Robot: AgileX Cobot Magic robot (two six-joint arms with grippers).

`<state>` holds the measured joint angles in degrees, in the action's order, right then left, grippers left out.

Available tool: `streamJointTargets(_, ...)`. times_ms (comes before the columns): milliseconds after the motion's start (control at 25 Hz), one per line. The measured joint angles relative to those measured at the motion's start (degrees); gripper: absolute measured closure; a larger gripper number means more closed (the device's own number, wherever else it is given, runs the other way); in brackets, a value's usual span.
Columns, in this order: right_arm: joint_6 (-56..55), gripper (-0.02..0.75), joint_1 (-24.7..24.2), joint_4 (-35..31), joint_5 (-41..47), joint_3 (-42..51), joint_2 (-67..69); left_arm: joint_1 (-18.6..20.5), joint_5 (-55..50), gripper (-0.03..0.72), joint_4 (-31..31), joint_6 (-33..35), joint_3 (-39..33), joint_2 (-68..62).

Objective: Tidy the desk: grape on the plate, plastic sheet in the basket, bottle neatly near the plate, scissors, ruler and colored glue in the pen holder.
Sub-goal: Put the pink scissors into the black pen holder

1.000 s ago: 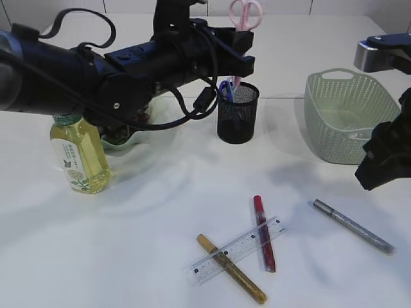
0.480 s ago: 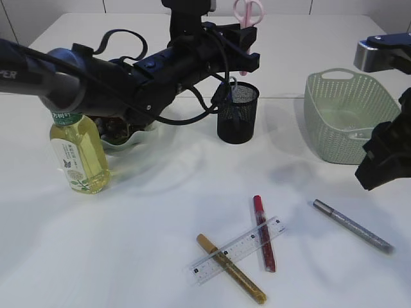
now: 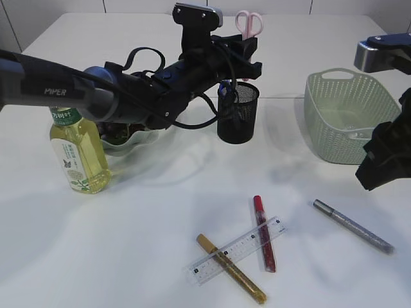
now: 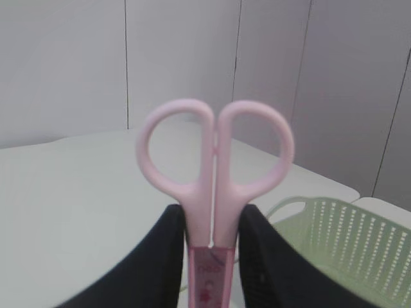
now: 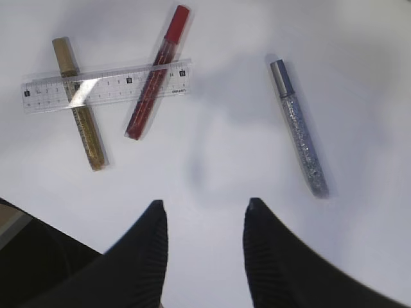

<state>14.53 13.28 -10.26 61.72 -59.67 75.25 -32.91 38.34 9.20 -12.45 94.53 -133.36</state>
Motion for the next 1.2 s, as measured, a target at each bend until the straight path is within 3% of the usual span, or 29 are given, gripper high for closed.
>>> streamJointTargets(1200,0.9,0.415,0.0,0.1,0.0,0.0,0.0,0.8,-3.0,0.462,-1.3,0.0,3.1,-2.8)
